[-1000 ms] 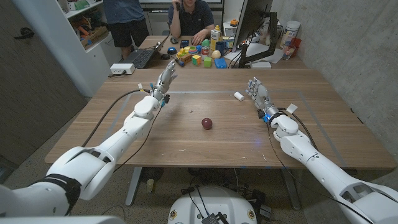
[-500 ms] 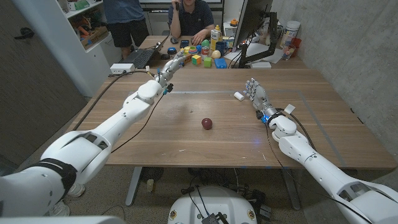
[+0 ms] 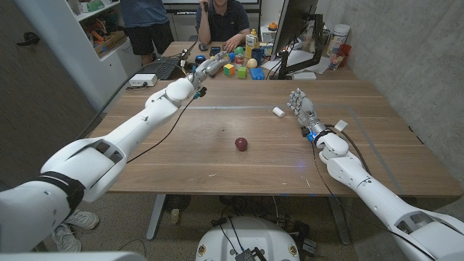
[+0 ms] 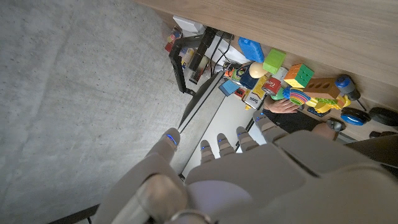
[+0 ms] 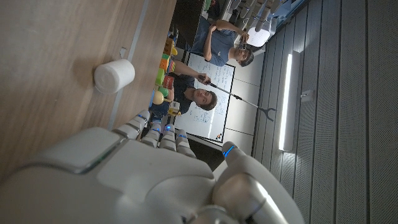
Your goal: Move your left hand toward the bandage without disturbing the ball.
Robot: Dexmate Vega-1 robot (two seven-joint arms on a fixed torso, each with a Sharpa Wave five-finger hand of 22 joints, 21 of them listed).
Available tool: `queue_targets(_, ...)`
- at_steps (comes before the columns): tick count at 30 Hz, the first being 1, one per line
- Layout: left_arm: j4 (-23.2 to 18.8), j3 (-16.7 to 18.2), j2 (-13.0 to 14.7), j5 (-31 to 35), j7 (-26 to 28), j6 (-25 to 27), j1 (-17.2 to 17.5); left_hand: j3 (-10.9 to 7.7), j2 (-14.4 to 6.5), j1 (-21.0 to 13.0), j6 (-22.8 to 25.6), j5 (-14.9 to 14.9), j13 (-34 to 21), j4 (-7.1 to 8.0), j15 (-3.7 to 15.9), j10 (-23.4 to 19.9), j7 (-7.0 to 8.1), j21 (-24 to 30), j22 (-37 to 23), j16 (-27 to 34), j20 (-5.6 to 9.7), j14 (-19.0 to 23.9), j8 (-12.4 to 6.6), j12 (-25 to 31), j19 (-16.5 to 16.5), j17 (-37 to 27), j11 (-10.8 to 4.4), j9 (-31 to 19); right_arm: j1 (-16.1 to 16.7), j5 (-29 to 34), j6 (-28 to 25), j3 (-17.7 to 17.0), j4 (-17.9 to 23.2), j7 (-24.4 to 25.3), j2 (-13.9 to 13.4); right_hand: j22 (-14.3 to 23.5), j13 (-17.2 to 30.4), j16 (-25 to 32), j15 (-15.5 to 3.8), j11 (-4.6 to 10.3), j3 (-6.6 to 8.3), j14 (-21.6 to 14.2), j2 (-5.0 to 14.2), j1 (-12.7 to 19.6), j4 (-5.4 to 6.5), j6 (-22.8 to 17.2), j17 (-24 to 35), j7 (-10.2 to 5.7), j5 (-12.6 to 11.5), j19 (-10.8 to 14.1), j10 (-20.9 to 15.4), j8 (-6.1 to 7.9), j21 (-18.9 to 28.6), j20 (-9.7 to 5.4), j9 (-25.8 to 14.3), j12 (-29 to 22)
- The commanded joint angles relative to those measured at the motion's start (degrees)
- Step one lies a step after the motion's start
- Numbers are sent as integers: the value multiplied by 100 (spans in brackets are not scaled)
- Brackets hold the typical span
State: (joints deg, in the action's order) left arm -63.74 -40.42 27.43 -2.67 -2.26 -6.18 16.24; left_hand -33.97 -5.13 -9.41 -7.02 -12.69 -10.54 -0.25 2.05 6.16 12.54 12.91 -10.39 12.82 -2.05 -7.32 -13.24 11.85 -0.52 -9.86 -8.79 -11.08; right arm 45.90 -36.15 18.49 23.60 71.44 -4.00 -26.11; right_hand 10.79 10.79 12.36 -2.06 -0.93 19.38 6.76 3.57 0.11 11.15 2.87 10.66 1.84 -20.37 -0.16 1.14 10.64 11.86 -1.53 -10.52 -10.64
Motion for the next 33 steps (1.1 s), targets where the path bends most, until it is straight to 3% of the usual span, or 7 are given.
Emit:
queue_targets(1,45,-618,-140,819,-583,262,-801,-21,23,-120,99,1,-18,-113,206,-71,18,-28,-5,-32,3,32,-45,1,39,-12,-23,-19,-54,-27,46,-21,-95,-44,15,24,19,38,-214,-3,38,17,726,-1,1,-23,16,-28,-21,5,-8,50,39,-613,-20,-48)
queue_targets(17,2073,-1365,-1122,1460,-970,-1036,-2060,30,230,-366,151,6,-25,-466,191,-12,18,-81,1,-66,-113,50,-36,-74,73,-24,-18,-16,-82,-93,89,-18,-237,-163,70,24,18,36,-214,-6,40,12,726,2,0,-30,13,-22,-23,9,-10,47,41,-609,-20,-45)
queue_targets(24,3837,-1748,-1968,1484,-911,-1809,-2705,81,361,-431,138,12,-29,-587,184,24,15,-95,2,-74,-146,47,-24,-93,90,-30,-39,-15,-86,-129,83,-13,-266,-234,76,24,18,36,-213,-2,41,5,726,3,0,-40,12,-22,-24,9,-11,48,40,-614,-20,-44)
queue_targets(25,4110,-1871,-2174,1488,-902,-1675,-2833,85,371,-436,137,11,-29,-597,183,22,15,-94,2,-74,-152,48,-24,-93,95,-31,-37,-15,-90,-129,114,-10,-287,-269,80,24,18,37,-208,-4,41,2,726,3,0,-44,12,-16,-24,11,-11,49,41,-610,-20,-44)
queue_targets(28,4257,-2141,-2358,1376,-894,-1363,-2962,115,446,-484,133,8,-31,-669,182,14,15,-92,3,-57,-178,103,-20,-91,135,-33,-25,-17,-77,-155,111,-20,-275,-285,79,24,18,35,-210,-1,41,4,726,3,0,-46,12,-22,-25,9,-11,48,40,-614,-20,-44)
queue_targets(32,4294,-2587,-2576,1185,-775,-632,-3103,142,512,-533,140,2,-34,-733,173,-26,16,-90,2,-42,-189,158,-21,-78,174,-36,-26,-20,-76,-163,142,-27,-303,-313,81,24,18,34,-206,-2,41,2,725,3,0,-50,12,-21,-25,11,-12,48,40,-613,-20,-43)
queue_targets(33,4010,-2680,-2465,1113,-811,-463,-3075,146,523,-540,141,1,-34,-742,176,-26,16,-91,2,-42,-196,159,-21,-78,176,-36,-23,-20,-73,-176,124,-30,-297,-313,80,24,18,34,-207,-5,41,1,725,3,0,-51,11,-20,-25,14,-12,48,42,-608,-20,-43)
